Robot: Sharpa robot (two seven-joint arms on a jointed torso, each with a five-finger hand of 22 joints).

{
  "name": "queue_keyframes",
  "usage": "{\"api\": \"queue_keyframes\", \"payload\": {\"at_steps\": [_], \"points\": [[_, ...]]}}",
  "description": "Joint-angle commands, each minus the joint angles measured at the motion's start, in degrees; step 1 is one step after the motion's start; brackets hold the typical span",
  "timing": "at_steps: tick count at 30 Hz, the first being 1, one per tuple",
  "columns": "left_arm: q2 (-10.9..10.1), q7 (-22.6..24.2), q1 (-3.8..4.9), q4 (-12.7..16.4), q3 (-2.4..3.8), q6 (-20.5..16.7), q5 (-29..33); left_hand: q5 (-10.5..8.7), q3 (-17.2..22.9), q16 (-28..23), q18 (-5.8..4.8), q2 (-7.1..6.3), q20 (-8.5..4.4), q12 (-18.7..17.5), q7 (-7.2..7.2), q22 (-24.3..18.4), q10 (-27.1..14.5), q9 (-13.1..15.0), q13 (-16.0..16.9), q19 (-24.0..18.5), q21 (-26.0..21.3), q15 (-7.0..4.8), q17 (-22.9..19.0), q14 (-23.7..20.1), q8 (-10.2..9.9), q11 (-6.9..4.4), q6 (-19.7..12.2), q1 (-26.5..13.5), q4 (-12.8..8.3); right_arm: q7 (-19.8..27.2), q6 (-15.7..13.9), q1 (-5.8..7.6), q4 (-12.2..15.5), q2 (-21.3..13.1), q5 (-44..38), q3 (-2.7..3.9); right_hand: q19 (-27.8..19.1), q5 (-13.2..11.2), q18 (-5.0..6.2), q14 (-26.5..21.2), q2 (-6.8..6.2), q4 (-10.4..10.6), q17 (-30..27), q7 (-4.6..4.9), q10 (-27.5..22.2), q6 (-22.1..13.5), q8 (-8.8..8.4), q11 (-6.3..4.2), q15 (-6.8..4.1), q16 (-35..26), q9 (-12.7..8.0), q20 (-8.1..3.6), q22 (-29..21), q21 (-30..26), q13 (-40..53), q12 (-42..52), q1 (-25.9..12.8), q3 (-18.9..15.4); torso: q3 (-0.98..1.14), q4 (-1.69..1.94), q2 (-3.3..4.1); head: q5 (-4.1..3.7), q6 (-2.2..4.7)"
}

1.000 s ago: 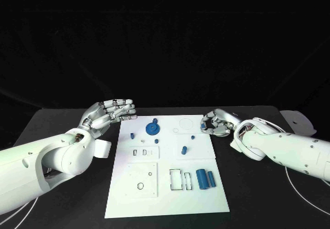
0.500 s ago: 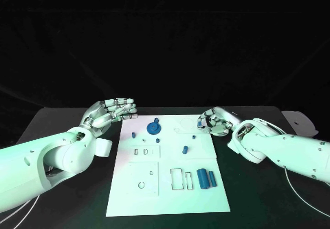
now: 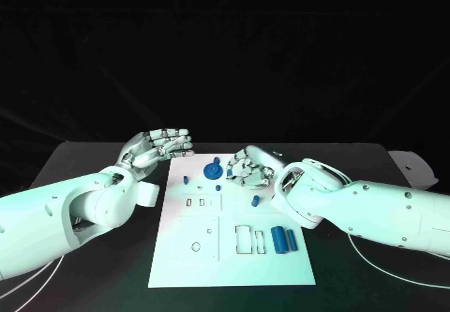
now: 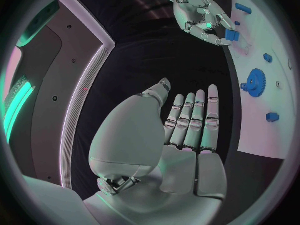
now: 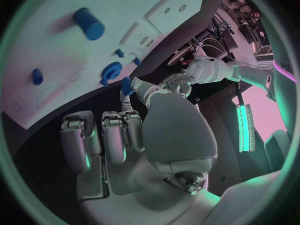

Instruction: Assemble the parts on the task board

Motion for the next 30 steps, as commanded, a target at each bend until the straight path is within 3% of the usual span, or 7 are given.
{"api": "queue_keyframes", "payload": {"at_steps": [1,11,17,30], "points": [[0.4,0.4,0.04,-0.2,0.04,0.9,-0.1,0.28,0.2,-0.3,0.70,0.11,0.31,0.0,4.65,-0.1,-0.3,-0.1,0.0,-0.2,-0.3,0.12,0.0,-0.2,0.1,-0.12,-0.3,-0.2,0.0,-6.1,1.5,-0.41,-0.2,1.7,-5.3,-0.18,6.0,0.3,-0.39,6.1,0.27,0.0,15.1,-0.34,0.2,0.0,1.35,-0.06,-0.06,0.3,1.8,-0.29,15.1,0.3,9.1,0.0,-0.1,0.3,-0.16,0.06,-0.10,0.57,-0.34],[1.0,0.4,0.05,-0.5,0.04,0.9,-0.1,0.28,0.2,-0.3,0.70,0.11,0.31,0.0,4.65,-0.1,-0.3,-0.1,0.0,-0.2,-0.3,0.12,0.0,-0.2,0.1,-0.12,-0.3,-0.2,0.0,-9.6,3.4,-2.71,-1.9,6.8,-9.3,-0.77,6.0,0.3,-0.39,6.1,0.03,0.1,15.1,-0.37,0.2,0.0,1.64,-0.09,-0.08,0.3,1.9,-0.28,15.1,0.3,9.1,0.0,-0.7,0.2,-0.06,-0.03,0.04,2.17,-1.21],[1.0,0.4,0.06,-0.4,0.05,0.8,-0.1,0.28,0.2,-0.3,0.70,0.11,0.31,0.0,4.65,-0.1,-0.3,-0.1,0.0,-0.2,-0.3,0.12,0.0,-0.2,0.1,-0.12,-0.3,-0.2,0.0,-10.6,3.4,-3.90,-2.4,8.1,-12.2,-0.94,6.0,0.1,-0.39,6.1,-0.10,0.2,15.1,-0.41,0.2,0.0,1.81,-0.11,-0.10,0.3,2.0,-0.28,15.1,0.3,9.2,0.1,-1.2,0.1,-0.04,-0.03,0.06,2.48,-1.72],[1.0,0.4,0.06,-0.4,0.05,0.9,-0.1,0.28,0.2,-0.4,0.71,0.10,0.31,0.0,4.64,-0.1,-0.3,-0.1,0.0,-0.2,-0.3,0.12,0.0,-0.1,0.1,-0.13,-0.3,-0.3,0.0,-10.8,2.3,-4.69,-2.7,9.5,-15.0,-1.02,6.0,0.1,-0.39,6.1,-0.21,0.3,15.1,-0.42,0.3,0.0,1.88,-0.12,-0.11,0.3,2.1,-0.28,15.1,0.3,9.2,0.1,-1.3,0.1,-0.04,-0.02,-0.03,3.06,-2.16]]}}
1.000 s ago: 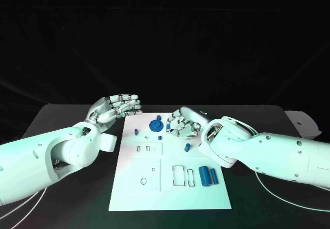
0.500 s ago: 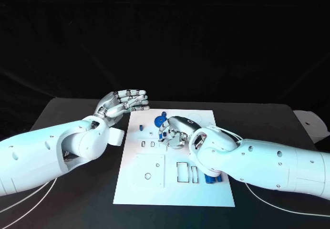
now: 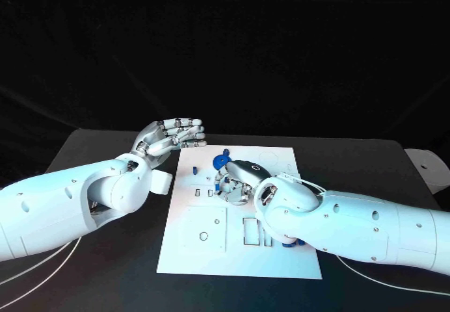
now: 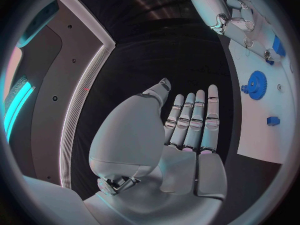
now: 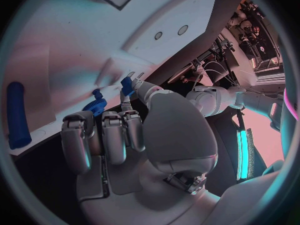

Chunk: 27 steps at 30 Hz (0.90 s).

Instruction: Assemble the parts on the task board

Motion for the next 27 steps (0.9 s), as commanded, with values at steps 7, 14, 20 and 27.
{"api": "queue_keyframes", "payload": {"at_steps": [7,14,20,27], "points": [[0.0,0.4,0.05,0.1,0.04,0.9,-0.1,0.28,0.2,-0.4,0.71,0.10,0.31,0.0,4.64,-0.1,-0.3,-0.1,0.0,-0.2,-0.3,0.12,0.0,-0.1,0.1,-0.13,-0.3,-0.3,0.0,-0.6,0.2,-0.43,-0.7,0.6,-2.8,-0.07,6.0,-0.1,-0.39,6.1,-0.15,0.2,15.1,-0.41,0.3,0.1,1.67,-0.14,-0.12,0.3,2.1,-0.29,15.1,0.3,9.3,0.2,-0.5,0.1,-0.08,0.00,-0.04,0.23,-0.14],[0.0,0.4,0.05,0.1,0.04,0.9,-0.1,0.28,0.2,-0.4,0.71,0.10,0.31,0.0,4.64,-0.1,-0.3,-0.1,0.0,-0.2,-0.3,0.12,0.0,-0.1,0.1,-0.13,-0.3,-0.3,0.0,-0.3,0.7,-0.70,-1.0,0.8,-2.9,-0.13,6.0,-0.3,-0.39,6.1,-0.38,0.2,15.1,-0.39,0.3,0.0,1.72,-0.14,-0.14,0.3,2.1,-0.30,15.1,0.3,9.2,0.1,-0.8,0.1,-0.05,0.01,-0.05,0.23,-0.25],[0.0,0.4,0.05,0.1,0.04,1.0,-0.1,0.28,0.2,-0.4,0.71,0.10,0.31,0.0,4.64,-0.1,-0.3,-0.1,0.0,-0.2,-0.3,0.12,0.0,-0.1,0.1,-0.13,-0.3,-0.3,0.0,-0.1,0.9,-0.87,-1.1,1.0,-2.9,-0.17,6.0,-0.8,-0.39,6.1,-0.75,0.3,15.1,-0.26,0.1,-0.5,1.66,-0.05,-0.09,0.3,2.1,-0.29,15.1,0.3,9.1,-0.1,-1.2,0.0,-0.07,0.00,-0.05,0.26,-0.31],[0.0,0.4,0.05,0.1,0.04,1.0,-0.1,0.28,0.2,-0.4,0.71,0.10,0.31,0.0,4.64,-0.1,-0.3,-0.1,0.0,-0.2,-0.3,0.12,0.0,-0.1,0.1,-0.13,-0.3,-0.3,0.0,-0.1,1.0,-1.00,-1.2,1.1,-3.2,-0.20,6.0,-0.9,-0.39,6.1,-0.88,0.4,15.1,-0.21,0.1,-0.7,1.63,-0.01,-0.07,0.3,2.0,-0.28,15.1,0.3,9.0,-0.1,-1.3,0.0,-0.06,0.02,-0.05,0.27,-0.34]]}}
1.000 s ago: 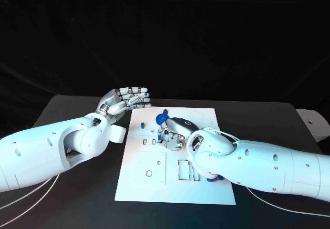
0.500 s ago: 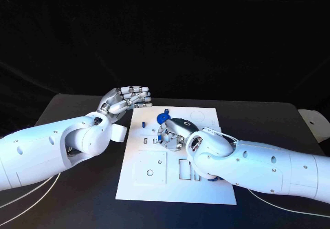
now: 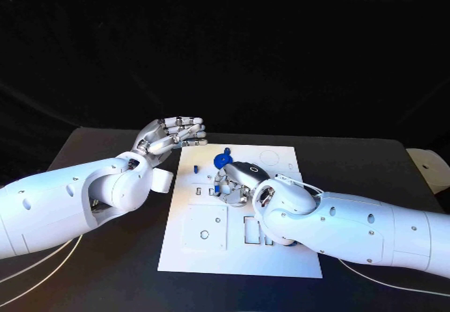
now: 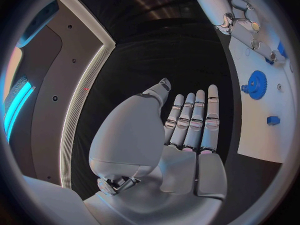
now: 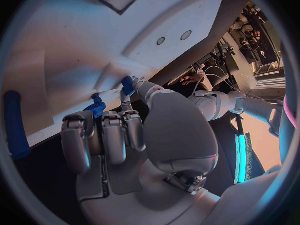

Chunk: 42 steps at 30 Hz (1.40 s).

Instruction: Assemble the parts on the task board

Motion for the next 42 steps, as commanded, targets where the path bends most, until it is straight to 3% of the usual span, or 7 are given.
{"api": "queue_keyframes", "payload": {"at_steps": [1,21,29,42], "points": [[0.1,0.4,0.05,0.1,0.04,1.0,-0.1,0.28,0.2,-0.4,0.71,0.10,0.31,0.0,4.64,-0.1,-0.3,-0.1,0.0,-0.2,-0.3,0.13,0.0,-0.1,0.1,-0.12,-0.3,-0.3,0.0,0.1,1.1,-0.14,-0.1,0.1,-1.2,-0.06,6.0,-0.4,-0.39,6.1,0.05,0.4,15.1,0.02,0.0,-0.6,0.05,0.01,-0.05,0.3,2.0,-0.28,15.1,0.3,9.0,-0.2,-0.4,0.0,0.00,0.00,0.01,0.02,-0.02],[-0.1,0.4,0.05,0.1,0.04,0.9,-0.1,0.28,0.2,-0.4,0.71,0.10,0.31,0.0,4.64,-0.1,-0.3,-0.1,0.0,-0.2,-0.3,0.13,0.0,-0.1,0.1,-0.12,-0.3,-0.3,0.0,-0.8,2.7,-0.33,-0.4,0.1,-1.8,-0.11,6.0,-0.8,-0.39,6.1,-0.78,0.2,15.1,0.72,-0.8,-2.3,-0.65,0.59,0.40,0.3,1.6,0.05,15.1,0.3,8.3,-1.0,-0.9,0.1,-0.01,-0.01,-0.01,0.05,-0.25],[-0.1,0.4,0.05,0.0,0.04,0.9,-0.1,0.28,0.2,-0.4,0.71,0.10,0.31,0.0,4.64,-0.1,-0.3,-0.1,0.0,-0.2,-0.3,0.13,0.0,-0.1,0.1,-0.12,-0.3,-0.3,0.0,-0.6,1.9,-0.33,-0.2,0.1,-1.9,-0.12,6.0,-1.1,-0.39,6.1,-1.68,0.3,15.1,1.61,-1.7,-4.2,-1.67,1.36,1.06,0.3,1.0,0.60,15.1,0.3,7.6,-1.7,-1.4,0.2,0.02,-0.02,0.02,0.05,-0.29],[-0.2,0.3,0.04,0.0,0.04,1.0,-0.1,0.28,0.2,-0.4,0.71,0.10,0.31,0.0,4.64,-0.1,-0.3,-0.1,0.0,-0.2,-0.3,0.13,0.0,-0.1,0.1,-0.12,-0.3,-0.3,0.0,-0.3,1.0,-0.34,-0.2,0.1,-1.9,-0.12,6.0,-2.1,-0.39,6.1,-2.80,0.9,15.1,2.18,-2.9,-5.5,-2.41,1.93,1.60,0.3,0.5,1.15,15.1,0.3,6.5,-2.8,-2.7,-0.5,-0.01,0.00,0.01,-0.09,-0.31]]}}
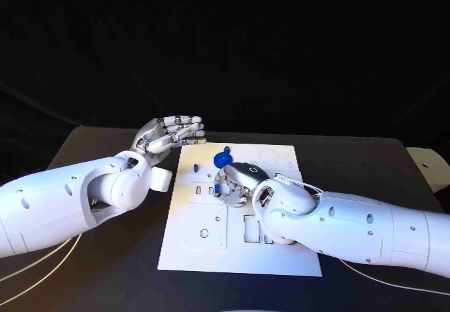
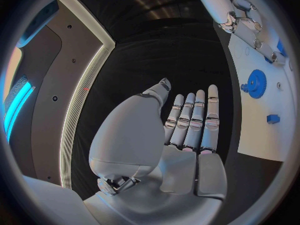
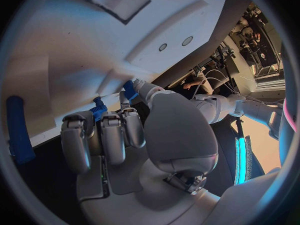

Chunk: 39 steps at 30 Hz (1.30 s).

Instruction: Assemble the parts on the task board

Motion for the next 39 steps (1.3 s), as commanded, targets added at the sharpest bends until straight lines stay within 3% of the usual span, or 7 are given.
{"api": "queue_keyframes", "payload": {"at_steps": [1,12,19,28,31,35,39], "points": [[0.0,0.3,0.05,0.0,0.05,1.0,-0.1,0.28,0.2,-0.4,0.71,0.10,0.31,0.0,4.64,-0.1,-0.3,-0.1,0.0,-0.2,-0.3,0.12,0.0,-0.1,0.1,-0.13,-0.3,-0.3,0.0,0.1,-0.1,-0.04,0.1,0.0,-0.8,-0.01,6.0,-0.6,-0.40,6.0,-0.55,0.5,15.1,0.03,-0.8,-0.9,-0.46,0.13,0.49,0.3,-0.2,0.41,15.1,0.3,6.2,-0.7,-0.4,-0.1,-0.01,0.02,0.00,-0.05,0.00],[0.0,0.3,0.05,0.0,0.05,1.0,-0.2,0.28,0.3,-0.5,0.71,0.11,0.32,0.0,4.64,-0.2,-0.3,-0.1,0.0,-0.1,-0.4,0.12,0.1,0.0,0.2,-0.13,-0.4,-0.4,0.1,0.8,-2.1,-0.04,0.7,-0.4,-1.0,-0.01,6.0,-1.1,-0.38,6.0,-2.94,2.9,15.1,1.45,-3.2,-6.2,-3.77,1.43,1.63,0.3,-1.7,1.44,15.0,0.2,4.1,-2.8,-1.9,-5.1,-0.01,0.04,-0.01,-0.04,0.09],[-0.1,-1.9,0.05,-0.7,0.04,0.7,-3.7,0.28,1.1,0.5,0.92,-0.37,-0.77,0.7,2.27,0.2,3.0,0.3,0.1,2.7,0.9,-1.36,1.0,3.5,1.4,-1.93,1.8,-1.2,0.7,4.7,-8.7,0.14,4.4,-3.7,0.0,0.21,5.9,-0.8,-0.32,6.0,-1.54,5.5,15.1,1.98,-3.4,-7.0,-4.74,1.97,2.14,0.3,-2.7,2.04,14.9,0.0,3.8,-2.7,1.4,-11.5,0.02,-0.11,-0.17,0.08,0.11],[0.5,-11.6,0.08,-2.8,0.05,-1.3,-15.7,0.27,-1.6,17.4,0.82,-3.23,-8.85,4.3,-1.40,6.3,16.4,1.4,1.5,22.7,14.5,-8.91,13.0,28.9,3.7,-7.29,8.4,-5.6,5.2,23.1,-8.1,3.90,9.0,-12.2,17.6,1.06,3.6,3.6,0.75,5.8,0.92,4.5,14.4,1.28,-4.0,-4.0,-3.07,1.26,1.58,0.1,-2.7,1.60,11.8,-3.7,3.3,-2.9,6.4,-9.7,0.10,-0.62,-0.97,0.68,0.33],[1.0,-20.3,0.17,-4.4,0.59,2.3,-20.0,0.26,-1.0,24.2,0.27,-2.64,-10.07,4.1,-1.30,9.5,17.0,1.8,2.0,24.9,20.0,-9.36,19.3,28.8,3.2,-7.46,8.4,-5.7,6.7,26.1,-6.0,5.51,10.5,-16.3,25.2,1.15,2.2,7.1,1.36,5.4,1.07,4.4,13.1,1.11,-3.6,-3.3,-2.43,1.12,1.38,-0.4,-2.7,1.38,10.0,-5.9,3.7,-2.5,6.8,-8.7,0.17,-0.85,-1.47,1.09,0.17],[1.7,-28.5,1.03,-6.1,1.17,7.8,-26.7,0.68,-4.2,35.4,-1.14,-3.02,-10.33,12.5,-1.27,28.7,14.3,4.8,9.4,26.8,39.8,-9.54,32.0,24.6,5.3,-7.25,4.0,-7.8,8.7,27.5,-4.5,6.85,11.6,-20.8,30.8,1.20,2.3,6.5,1.32,5.5,0.89,4.7,13.2,0.95,-3.4,-2.7,-1.88,0.99,1.26,-0.4,-2.6,1.30,10.1,-5.8,3.9,-2.3,6.5,-8.8,0.38,-1.09,-2.07,1.32,-0.23],[2.6,-34.7,2.50,-7.1,1.38,12.6,-33.7,0.05,-4.8,42.9,-2.65,-0.12,-10.23,23.1,-1.66,42.8,12.0,7.8,17.7,27.7,50.5,-9.67,40.9,26.4,9.6,-8.11,3.2,-9.9,9.3,27.6,-4.0,7.46,11.3,-23.7,33.4,1.21,2.3,6.5,1.31,5.5,0.88,4.7,13.3,0.94,-3.2,-2.6,-1.84,0.98,1.25,-0.4,-2.6,1.29,10.2,-5.8,4.0,-2.1,6.4,-8.8,0.64,-1.23,-2.51,1.59,-0.72]]}}
